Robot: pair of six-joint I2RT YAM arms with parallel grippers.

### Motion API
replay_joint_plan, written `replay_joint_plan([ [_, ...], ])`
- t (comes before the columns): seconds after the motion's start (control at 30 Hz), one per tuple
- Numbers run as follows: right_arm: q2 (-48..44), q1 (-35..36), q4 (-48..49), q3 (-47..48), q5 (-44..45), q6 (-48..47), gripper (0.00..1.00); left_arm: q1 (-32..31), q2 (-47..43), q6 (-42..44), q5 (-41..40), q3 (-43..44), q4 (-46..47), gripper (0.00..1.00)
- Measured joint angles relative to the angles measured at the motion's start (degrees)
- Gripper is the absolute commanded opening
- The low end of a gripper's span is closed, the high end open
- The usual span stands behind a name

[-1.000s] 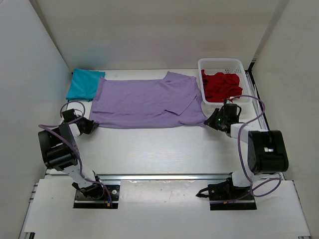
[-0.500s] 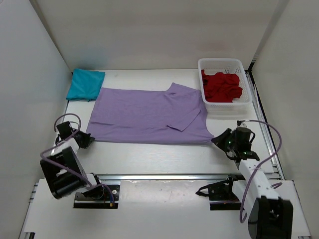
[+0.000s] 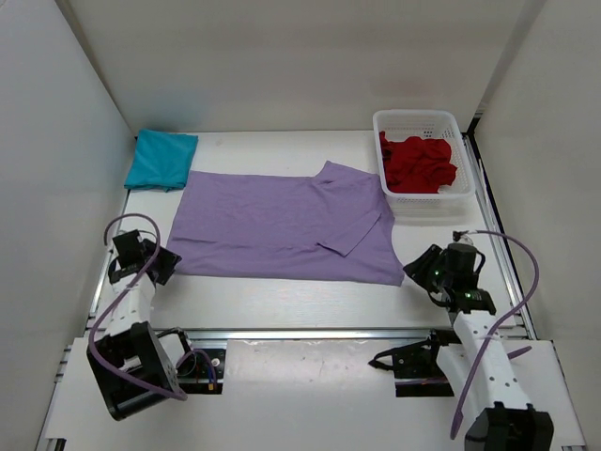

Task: Fold and stack the t-shirts
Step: Fold the flattened tshirt in 1/3 of the way

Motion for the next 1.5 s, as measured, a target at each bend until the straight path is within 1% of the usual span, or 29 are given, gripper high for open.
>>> replay_joint_plan([
  [0.03,1.4,1.2,-0.3,1.4,0.2,-1.0,0.2,-1.0,-0.4,-0.1,0.1,0.4,0.1,0.44],
  [0.07,3.0,3.3,-0.4,3.0,0.8,-1.5,0.08,-2.5,-0.9,0.1,0.3,0.9,0.6,0.39],
  [0.1,5.7,6.6,0.3,5.0,1.8,-2.0,0.0,-4.6,-1.3,0.3,0.5,1.5,1.6,0.36],
  [0.17,11.0,15.3,3.1,7.8,3.6,-2.7,0.0,-9.7,-1.5,0.3,0.8,2.3,4.2,0.29],
  [0.23,17.3,24.3,7.1,9.9,4.1,-3.5,0.0,-16.7,-1.4,0.0,0.4,2.6,7.0,0.27],
  [0.27,21.1,27.4,9.3,10.6,3.8,-3.9,0.02,-20.7,-1.3,0.0,-0.1,2.6,8.1,0.28],
  [0.3,24.8,29.3,11.3,11.0,3.3,-4.1,0.08,-25.2,-0.9,-0.2,-0.8,2.6,9.4,0.28],
  [0.33,28.0,30.3,12.9,11.4,3.1,-4.1,0.14,-29.1,-0.3,-0.3,-1.0,2.6,10.5,0.28],
  [0.37,31.1,30.9,14.3,11.7,3.2,-4.1,0.17,-33.8,0.6,-0.4,-1.3,2.6,11.8,0.29],
  [0.43,35.3,31.4,16.9,12.0,3.3,-4.3,0.26,-39.9,2.8,-0.8,-1.4,2.6,14.1,0.3],
  [0.5,38.6,31.6,19.5,12.7,3.0,-4.3,0.27,-44.6,5.7,-1.4,-1.2,2.1,17.2,0.29],
  [0.57,41.4,31.5,21.7,14.1,2.3,-4.2,0.27,-47.2,8.4,-2.1,-0.7,1.1,19.8,0.29],
  [0.6,42.7,31.6,23.0,14.9,2.1,-4.1,0.28,-48.0,9.4,-2.4,-0.4,0.4,20.9,0.29],
  [0.67,44.2,31.8,24.8,15.9,2.0,-4.1,0.26,-48.7,10.8,-2.7,-0.2,-0.6,22.4,0.29],
  [0.8,46.1,32.3,26.8,17.2,1.9,-4.2,0.24,-50.0,11.1,-2.8,-0.1,-2.0,24.4,0.3],
  [0.87,47.0,32.2,27.0,17.7,2.0,-4.1,0.24,-50.0,11.1,-2.8,0.2,-2.9,25.7,0.3],
  [0.97,48.3,32.2,27.1,18.2,2.6,-4.1,0.23,-48.1,11.1,-2.7,1.3,-4.5,27.2,0.3],
  [1.0,48.7,32.2,27.1,18.3,2.9,-4.1,0.21,-47.6,11.1,-2.7,1.6,-4.9,27.3,0.3],
  [1.13,50.3,32.0,27.1,19.2,3.1,-4.2,0.1,-46.9,11.1,-2.9,2.2,-6.6,29.0,0.3],
  [1.2,51.8,31.8,26.8,20.8,3.0,-4.3,0.09,-47.0,11.1,-3.2,2.7,-7.1,29.7,0.31],
  [1.3,54.4,31.4,26.3,24.3,3.0,-4.9,0.08,-47.1,11.0,-3.6,3.3,-7.3,30.3,0.31],
  [1.37,57.1,31.0,25.7,28.0,2.6,-5.3,0.05,-47.1,10.7,-3.8,3.4,-7.3,30.5,0.3],
  [1.5,66.2,29.9,24.0,41.0,1.1,-5.7,0.02,-46.0,9.8,-3.7,3.7,-7.3,30.5,0.3],
])
